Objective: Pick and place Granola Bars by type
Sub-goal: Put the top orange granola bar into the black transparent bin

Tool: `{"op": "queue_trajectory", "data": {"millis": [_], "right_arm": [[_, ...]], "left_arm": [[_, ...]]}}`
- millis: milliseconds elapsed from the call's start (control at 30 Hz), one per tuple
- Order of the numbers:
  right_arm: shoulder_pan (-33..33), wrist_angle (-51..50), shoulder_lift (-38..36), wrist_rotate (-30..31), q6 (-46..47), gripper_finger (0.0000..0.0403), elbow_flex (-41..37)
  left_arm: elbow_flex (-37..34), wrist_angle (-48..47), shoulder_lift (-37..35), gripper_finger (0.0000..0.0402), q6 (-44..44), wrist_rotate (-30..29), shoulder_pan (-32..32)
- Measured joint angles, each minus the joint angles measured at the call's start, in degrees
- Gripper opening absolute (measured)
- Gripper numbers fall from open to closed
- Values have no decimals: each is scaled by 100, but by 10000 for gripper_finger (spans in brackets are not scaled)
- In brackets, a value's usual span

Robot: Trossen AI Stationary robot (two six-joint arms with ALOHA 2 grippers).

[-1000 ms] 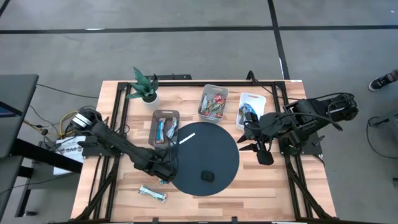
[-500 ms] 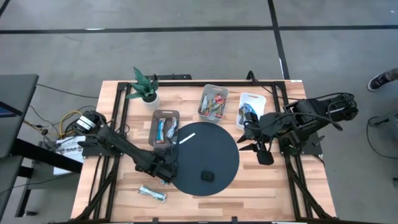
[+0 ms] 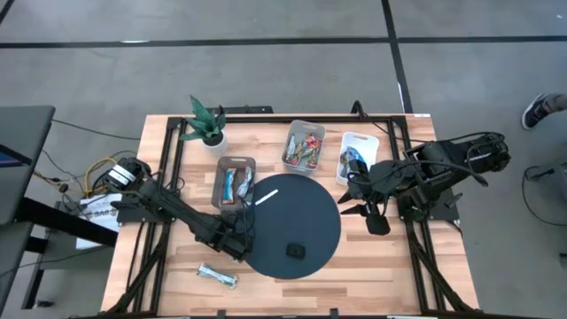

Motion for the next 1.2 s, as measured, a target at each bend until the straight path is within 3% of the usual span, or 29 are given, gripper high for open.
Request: {"op": "queue_trajectory", "data": {"millis": [67, 367, 500, 633, 767, 1000, 1200], "right_arm": [[-1, 2, 0, 0, 0, 122, -2], [-1, 0, 0, 0, 1, 122, 0], [-1, 0, 0, 0, 5, 122, -1], [0, 1, 0, -1, 11, 122, -2], [0, 2, 0, 0, 13, 122, 0], [1, 2, 0, -1, 17, 122, -1], [-1, 3, 0, -2, 68, 122, -1]], "left_arm": [[0, 0, -8, 11, 51, -45, -2], [247, -384, -552, 1, 486, -234, 0], [567, -976, -1213, 0, 459, -942, -11], [855, -1669, -1943, 0, 427, -2078, 68], [914, -2218, -2555, 0, 758, -2625, 544], [914, -2321, -2940, 0, 2551, -2683, 1910], [914, -2279, -2938, 13, 3414, -2573, 2796]]}}
